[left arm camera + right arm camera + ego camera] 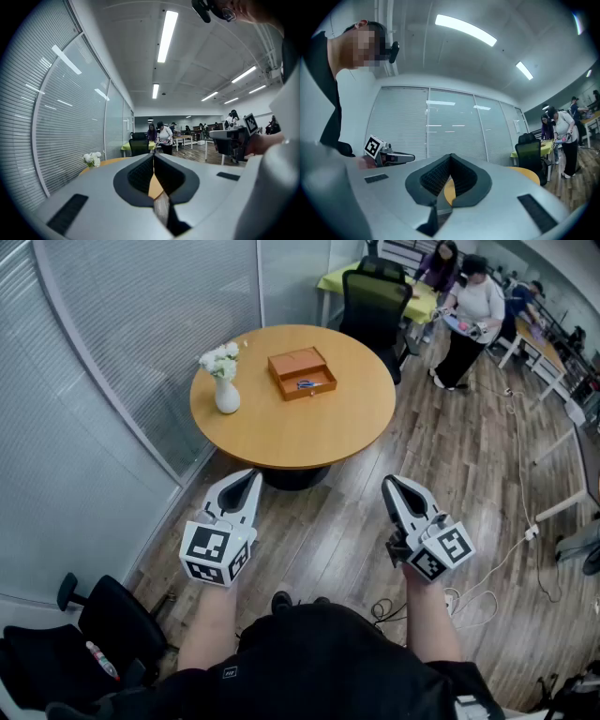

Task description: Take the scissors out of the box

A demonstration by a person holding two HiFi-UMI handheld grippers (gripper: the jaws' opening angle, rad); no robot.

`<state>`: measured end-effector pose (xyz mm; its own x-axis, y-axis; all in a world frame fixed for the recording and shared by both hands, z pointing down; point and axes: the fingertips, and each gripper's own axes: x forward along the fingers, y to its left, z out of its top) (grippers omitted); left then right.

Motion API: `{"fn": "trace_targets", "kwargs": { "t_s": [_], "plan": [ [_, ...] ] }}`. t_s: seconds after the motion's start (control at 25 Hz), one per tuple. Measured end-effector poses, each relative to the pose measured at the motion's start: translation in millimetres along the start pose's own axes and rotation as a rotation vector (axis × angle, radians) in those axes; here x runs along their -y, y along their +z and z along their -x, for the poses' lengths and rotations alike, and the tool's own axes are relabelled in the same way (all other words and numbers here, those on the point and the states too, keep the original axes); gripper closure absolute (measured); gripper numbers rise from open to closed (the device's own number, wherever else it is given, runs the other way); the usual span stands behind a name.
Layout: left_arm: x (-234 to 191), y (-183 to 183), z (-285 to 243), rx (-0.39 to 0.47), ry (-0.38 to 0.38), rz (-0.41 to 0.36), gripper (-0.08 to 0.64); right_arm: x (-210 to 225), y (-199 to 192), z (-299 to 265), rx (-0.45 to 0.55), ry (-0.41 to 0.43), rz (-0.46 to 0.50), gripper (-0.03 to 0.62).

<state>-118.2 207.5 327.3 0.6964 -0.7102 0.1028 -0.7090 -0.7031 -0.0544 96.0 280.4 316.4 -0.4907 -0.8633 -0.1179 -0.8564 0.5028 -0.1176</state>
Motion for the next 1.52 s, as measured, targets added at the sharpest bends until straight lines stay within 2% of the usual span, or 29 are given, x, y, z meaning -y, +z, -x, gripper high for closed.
{"fn": "trace_targets", "kwargs": {
  "t_s": [0.44,0.76,1.12,1.32,1.52],
  "plan": [
    [7.5,-1.4,-9.4,0.001,-0.015,0.009,0.545,7.0,-2.4,6.3,0.001,-0.012,-0.001,0.557],
    [29.5,-3.4,-19.2,-0.010,-0.034,0.017,0.546,15.2,7.0,28.6,0.047,0.006,-0.010,0.556],
    [68.3,-0.5,-28.0,-0.012,-0.058,0.018,0.545,33.0,5.1,65.9,0.055,0.004,-0.044,0.555],
    [80.1,-8.6,-33.8,-0.027,-0.061,0.031,0.545,39.6,-4.5,76.2,0.032,0.006,-0.071,0.555],
    [73.1,-16.2,-45.0,-0.030,-0.053,0.025,0.546,48.6,-13.2,63.3,0.004,0.011,-0.083,0.554]
  ]
}}
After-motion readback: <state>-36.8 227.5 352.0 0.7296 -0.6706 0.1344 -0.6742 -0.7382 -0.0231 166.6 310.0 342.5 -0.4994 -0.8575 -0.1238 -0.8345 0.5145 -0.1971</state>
